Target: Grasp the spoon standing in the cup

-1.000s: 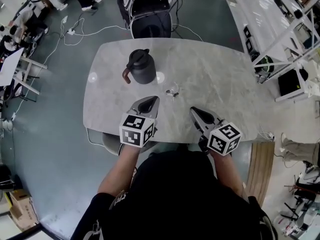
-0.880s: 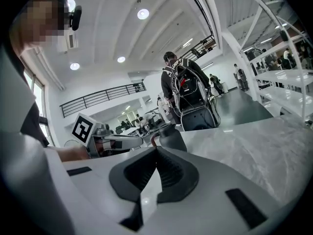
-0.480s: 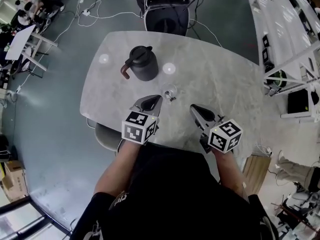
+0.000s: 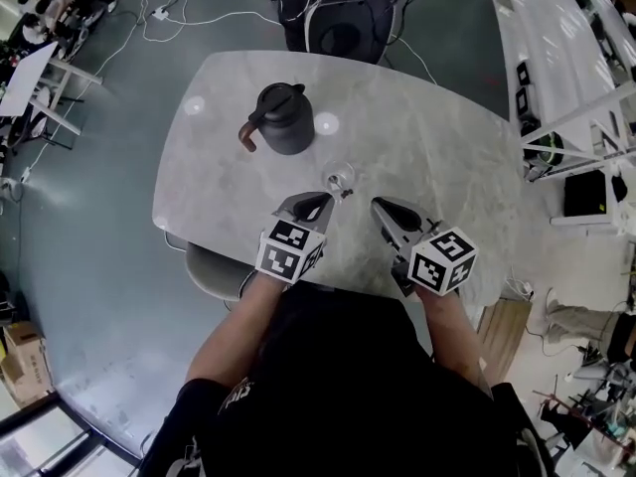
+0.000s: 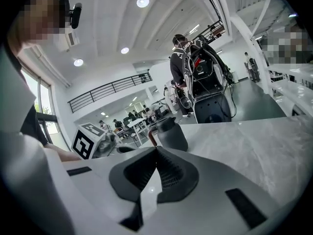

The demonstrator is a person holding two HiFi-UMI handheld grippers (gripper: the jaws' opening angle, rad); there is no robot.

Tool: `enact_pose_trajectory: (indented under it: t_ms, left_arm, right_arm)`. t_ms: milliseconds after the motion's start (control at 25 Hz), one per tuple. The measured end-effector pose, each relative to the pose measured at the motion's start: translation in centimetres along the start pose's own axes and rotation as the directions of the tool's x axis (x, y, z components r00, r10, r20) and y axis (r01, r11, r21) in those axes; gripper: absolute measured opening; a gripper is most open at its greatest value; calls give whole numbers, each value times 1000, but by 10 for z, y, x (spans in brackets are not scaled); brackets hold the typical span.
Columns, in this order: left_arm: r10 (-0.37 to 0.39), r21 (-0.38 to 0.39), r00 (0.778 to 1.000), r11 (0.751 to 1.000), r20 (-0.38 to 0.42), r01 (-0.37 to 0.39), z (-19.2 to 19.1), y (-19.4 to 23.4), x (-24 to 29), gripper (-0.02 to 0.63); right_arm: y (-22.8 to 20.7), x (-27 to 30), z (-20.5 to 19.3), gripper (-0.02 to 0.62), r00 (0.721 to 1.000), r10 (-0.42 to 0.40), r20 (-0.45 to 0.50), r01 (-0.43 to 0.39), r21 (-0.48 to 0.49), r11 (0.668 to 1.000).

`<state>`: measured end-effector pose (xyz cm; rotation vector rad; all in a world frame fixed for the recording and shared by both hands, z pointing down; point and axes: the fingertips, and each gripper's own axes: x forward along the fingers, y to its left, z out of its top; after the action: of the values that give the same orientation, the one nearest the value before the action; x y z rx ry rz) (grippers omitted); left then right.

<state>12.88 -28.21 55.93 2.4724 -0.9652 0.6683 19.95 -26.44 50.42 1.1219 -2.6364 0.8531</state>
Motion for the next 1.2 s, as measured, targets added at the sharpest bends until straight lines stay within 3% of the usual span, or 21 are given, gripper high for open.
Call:
enact_pose_trajectory:
  t_ms: [320, 560, 880, 1200]
  left_arm:
    - [-86, 140, 995, 986, -56, 93, -20, -10, 26, 136]
    - [-82, 301, 989, 947, -123, 116, -29, -18, 52, 179]
    - [-52, 426, 969, 892, -241, 153, -49, -23, 83, 181]
    - [30, 480, 962, 871, -272, 108, -57, -16, 93, 134]
  right_arm:
    - [-10, -9, -23, -6, 997, -71, -18, 72, 66, 995]
    - [-16, -18, -26, -6, 994, -111, 12, 109, 112, 988]
    - [-31, -41, -39, -6, 987, -157, 36, 148, 175, 973]
    - [-46, -55, -41, -6, 986, -158, 48, 147, 189, 971]
